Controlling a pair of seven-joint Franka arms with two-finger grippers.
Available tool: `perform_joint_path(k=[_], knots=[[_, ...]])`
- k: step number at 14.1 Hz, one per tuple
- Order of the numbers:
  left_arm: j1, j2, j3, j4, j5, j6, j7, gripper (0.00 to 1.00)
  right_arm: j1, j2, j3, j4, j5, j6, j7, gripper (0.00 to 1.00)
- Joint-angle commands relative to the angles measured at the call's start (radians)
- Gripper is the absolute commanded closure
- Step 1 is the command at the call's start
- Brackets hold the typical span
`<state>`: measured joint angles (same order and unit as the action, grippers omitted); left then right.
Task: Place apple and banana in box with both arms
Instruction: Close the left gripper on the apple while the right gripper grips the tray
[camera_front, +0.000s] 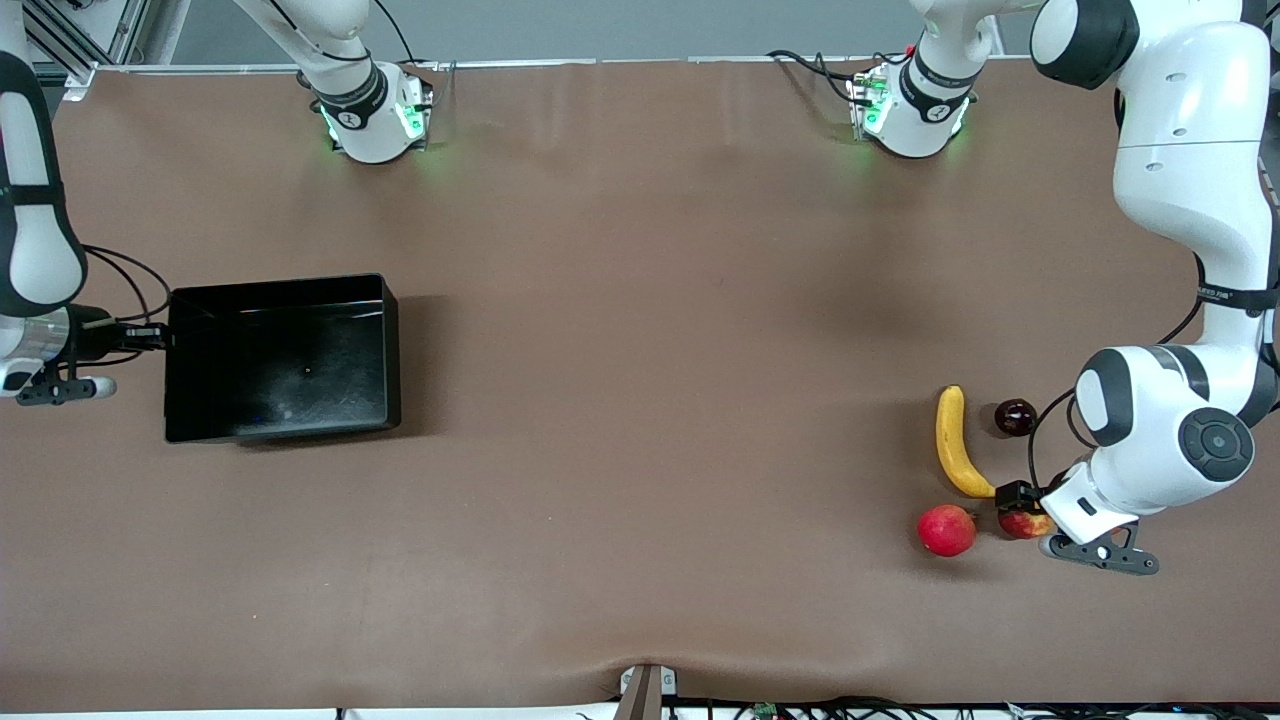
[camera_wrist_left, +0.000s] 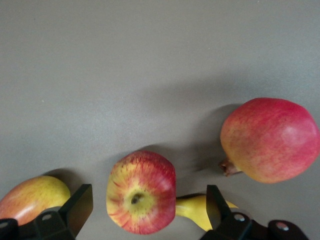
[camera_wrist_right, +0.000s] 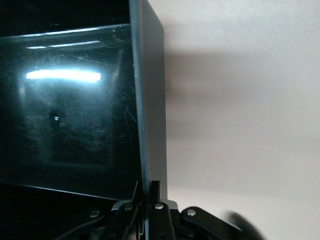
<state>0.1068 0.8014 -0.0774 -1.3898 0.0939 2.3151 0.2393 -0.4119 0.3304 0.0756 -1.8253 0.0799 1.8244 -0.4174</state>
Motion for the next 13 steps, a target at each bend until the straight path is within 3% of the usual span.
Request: perform_joint_path(k=[1,4,7,13], knots=[[0.001,0.038,0.001,0.020,0.012,0.064,0.050,0.00,0.088,-0.014,-0.002,0.046,0.084,-0.080,0.099,1.00],[0.001,0.053,0.002,0.020,0.012,0.086,0.087,0.00,0.178,-0.014,-0.003,0.044,0.222,-0.097,0.182,1.00],[0.004,0.055,0.002,0.020,0.012,0.086,0.121,0.00,0.341,-0.014,-0.002,0.043,0.247,-0.083,0.388,1.00],[0.008,0.052,0.002,0.015,0.015,0.086,0.129,0.04,0.680,0.009,-0.005,0.040,0.276,0.170,0.787,1.00]])
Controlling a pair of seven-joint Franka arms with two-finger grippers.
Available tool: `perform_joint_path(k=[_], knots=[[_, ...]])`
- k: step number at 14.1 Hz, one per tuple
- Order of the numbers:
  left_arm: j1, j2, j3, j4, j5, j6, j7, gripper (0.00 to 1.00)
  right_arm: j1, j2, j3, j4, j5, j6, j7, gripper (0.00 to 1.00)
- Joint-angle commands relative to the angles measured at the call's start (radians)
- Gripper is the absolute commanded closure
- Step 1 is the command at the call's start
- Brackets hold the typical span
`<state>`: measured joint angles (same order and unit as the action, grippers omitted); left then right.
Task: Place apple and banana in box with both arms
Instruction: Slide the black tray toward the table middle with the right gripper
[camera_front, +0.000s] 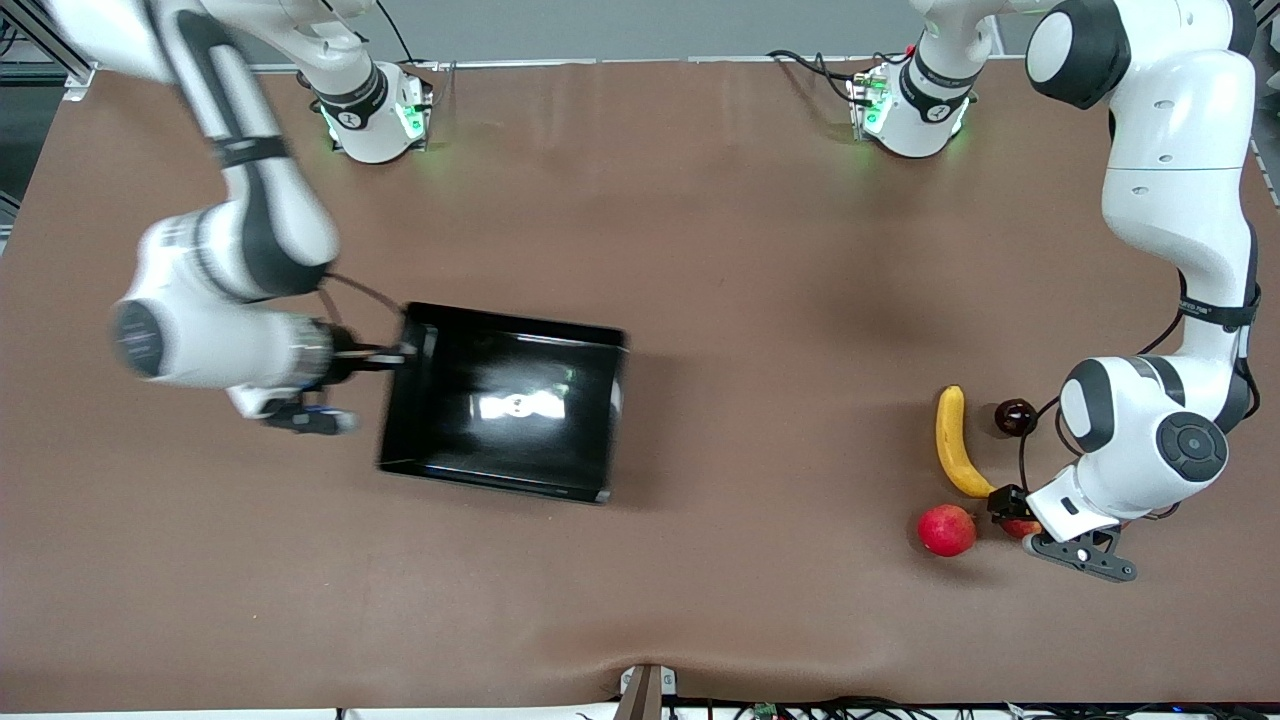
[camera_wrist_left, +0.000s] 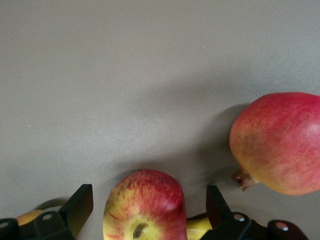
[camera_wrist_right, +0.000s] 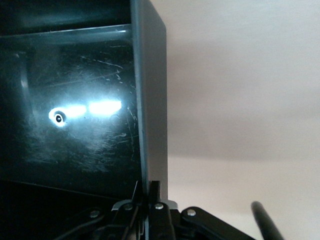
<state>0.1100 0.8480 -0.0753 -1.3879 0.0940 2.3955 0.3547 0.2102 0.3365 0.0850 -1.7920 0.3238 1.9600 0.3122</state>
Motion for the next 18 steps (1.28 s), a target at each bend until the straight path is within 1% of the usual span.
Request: perform_joint_path(k=[1,2,4,5,6,7,8,9,10,11,12,13,14,15,17,18], knots=[[0.005,0.006,0.000,0.013,0.013,0.005,0.012,0.09,0.104,0.012,-0.014,0.006,0.032,0.063,0.094,1.00],[0.005,0.006,0.000,0.012,0.015,0.004,0.012,0.13,0.135,0.022,-0.013,0.006,0.032,0.100,0.129,1.00],[0.005,0.008,0.003,0.007,0.013,0.004,0.009,0.21,0.199,0.067,-0.013,0.014,0.032,0.150,0.137,1.00],[0.005,0.006,0.003,0.007,0.013,0.002,0.007,0.23,0.245,0.090,-0.016,0.014,0.032,0.202,0.154,1.00],[0.007,0.006,0.003,0.004,0.013,-0.001,0.009,0.25,0.264,0.113,-0.016,0.016,0.034,0.242,0.201,1.00],[0.013,0.005,0.003,0.001,0.013,-0.004,0.009,0.25,0.273,0.136,-0.014,0.031,0.032,0.258,0.220,1.00],[0.019,0.003,0.003,-0.003,0.013,-0.007,0.007,0.28,0.279,0.163,-0.014,0.060,0.029,0.254,0.209,1.00],[0.019,0.003,0.003,-0.003,0.013,-0.007,0.007,0.33,0.294,0.188,-0.014,0.087,0.028,0.252,0.211,1.00],[0.019,0.002,0.002,-0.008,0.013,-0.009,0.007,0.42,0.305,0.206,-0.014,0.104,0.026,0.252,0.212,0.95],[0.020,-0.001,0.003,-0.014,0.013,-0.009,0.007,0.60,0.301,0.216,-0.014,0.115,0.026,0.252,0.217,0.36],[0.023,-0.003,0.002,-0.019,0.013,-0.009,0.007,0.78,0.295,0.214,-0.016,0.124,0.023,0.249,0.211,0.00],[0.026,-0.004,0.002,-0.019,0.013,-0.009,0.006,0.89,0.290,0.210,-0.018,0.128,0.021,0.240,0.209,0.00],[0.028,-0.009,0.002,-0.019,0.013,-0.010,0.007,0.97,0.287,0.205,-0.022,0.161,0.018,0.200,0.208,0.00],[0.028,-0.010,0.002,-0.019,0.013,-0.012,0.009,1.00,0.273,0.207,-0.027,0.219,0.017,0.124,0.209,0.00],[0.027,-0.027,0.002,-0.014,0.013,-0.018,0.012,1.00,0.214,0.214,-0.028,0.354,-0.005,-0.060,0.209,0.00],[0.025,-0.035,0.002,-0.010,0.015,-0.038,0.012,1.00,0.174,0.211,-0.027,0.396,-0.012,-0.123,0.209,0.00]])
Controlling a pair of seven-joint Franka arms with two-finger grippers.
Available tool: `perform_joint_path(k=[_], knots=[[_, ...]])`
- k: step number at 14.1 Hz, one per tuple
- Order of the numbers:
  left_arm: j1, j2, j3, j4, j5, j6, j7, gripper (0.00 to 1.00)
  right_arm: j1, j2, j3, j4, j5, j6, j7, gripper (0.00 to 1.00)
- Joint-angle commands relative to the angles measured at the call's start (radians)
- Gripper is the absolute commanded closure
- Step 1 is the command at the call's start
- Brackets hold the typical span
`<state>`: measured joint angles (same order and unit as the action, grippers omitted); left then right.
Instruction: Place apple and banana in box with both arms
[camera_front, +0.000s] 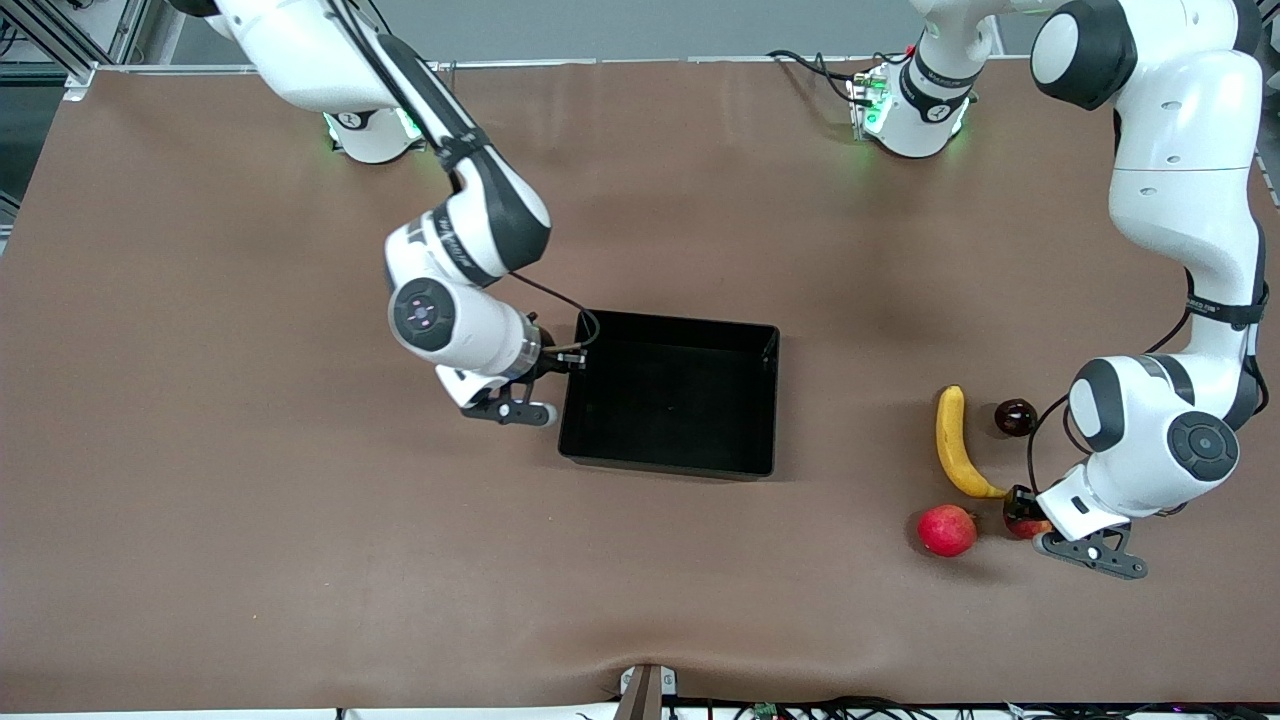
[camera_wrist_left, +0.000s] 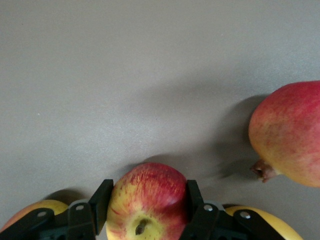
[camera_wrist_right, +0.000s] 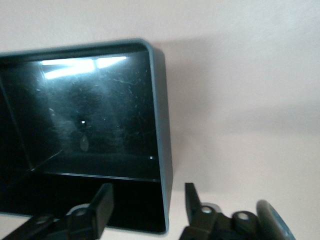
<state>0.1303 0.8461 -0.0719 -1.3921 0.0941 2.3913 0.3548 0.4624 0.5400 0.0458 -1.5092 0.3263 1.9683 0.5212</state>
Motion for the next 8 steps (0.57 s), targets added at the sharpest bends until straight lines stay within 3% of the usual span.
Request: perform_joint_path(k=[1,5,8], knots=[[0.000,-0.050,-0.003,-0.002,0.015,-0.049,0.010,1.00,-0.109,0.003,0.012,0.148,-0.018,-0.187,-0.001,0.00],[-0.008,-0.120,-0.011,-0.002,0.001,-0.113,0.000,1.00,-0.256,-0.002,0.012,0.334,-0.110,-0.460,-0.029,0.00],[-0.012,-0.198,-0.028,-0.004,0.000,-0.171,-0.014,1.00,-0.375,-0.063,0.012,0.362,-0.141,-0.592,-0.169,0.00]])
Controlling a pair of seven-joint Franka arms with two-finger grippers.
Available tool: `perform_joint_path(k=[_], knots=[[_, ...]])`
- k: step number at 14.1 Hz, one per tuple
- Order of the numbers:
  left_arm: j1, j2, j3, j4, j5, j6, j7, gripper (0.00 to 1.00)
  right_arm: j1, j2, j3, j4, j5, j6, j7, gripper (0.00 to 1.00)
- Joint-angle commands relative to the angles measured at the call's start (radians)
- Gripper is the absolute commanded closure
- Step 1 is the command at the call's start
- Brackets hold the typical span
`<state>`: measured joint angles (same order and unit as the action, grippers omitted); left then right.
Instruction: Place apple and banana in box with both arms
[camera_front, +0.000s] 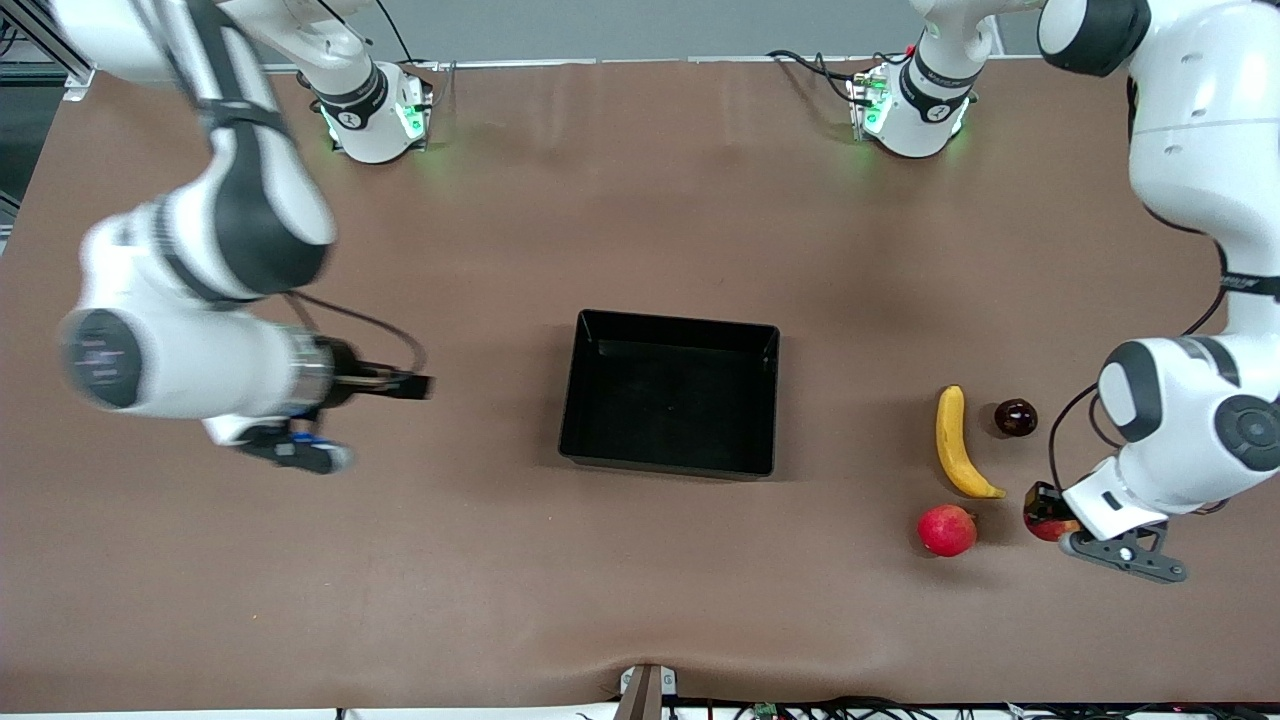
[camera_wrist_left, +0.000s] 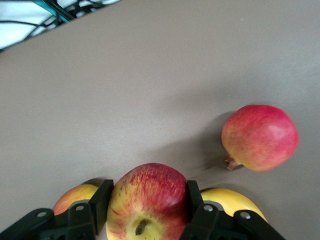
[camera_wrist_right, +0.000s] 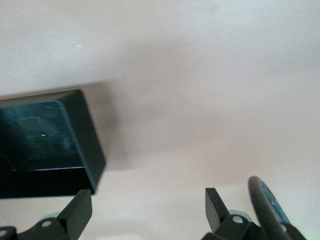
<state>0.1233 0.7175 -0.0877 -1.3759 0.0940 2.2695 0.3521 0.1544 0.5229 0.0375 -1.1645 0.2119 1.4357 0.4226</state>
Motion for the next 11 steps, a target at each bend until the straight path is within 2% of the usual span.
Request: perform_joint_path(k=[1,5,8,11], knots=[[-0.007,-0.091,-0.036,-0.023,0.001,-0.068,-0.019,1.00,-0.111,-0.096,0.024,0.003,-0.049,-0.066,-0.102,0.00],[-0.019,-0.147,-0.113,-0.028,0.004,-0.145,-0.123,1.00,-0.157,-0.306,0.016,-0.109,-0.144,-0.125,-0.110,0.00],[-0.036,-0.161,-0.159,-0.029,0.003,-0.165,-0.211,1.00,-0.220,-0.391,0.027,-0.112,-0.144,-0.207,-0.119,0.00],[-0.097,-0.167,-0.193,-0.026,0.006,-0.206,-0.396,1.00,-0.246,-0.463,0.019,-0.115,-0.147,-0.257,-0.151,0.00]])
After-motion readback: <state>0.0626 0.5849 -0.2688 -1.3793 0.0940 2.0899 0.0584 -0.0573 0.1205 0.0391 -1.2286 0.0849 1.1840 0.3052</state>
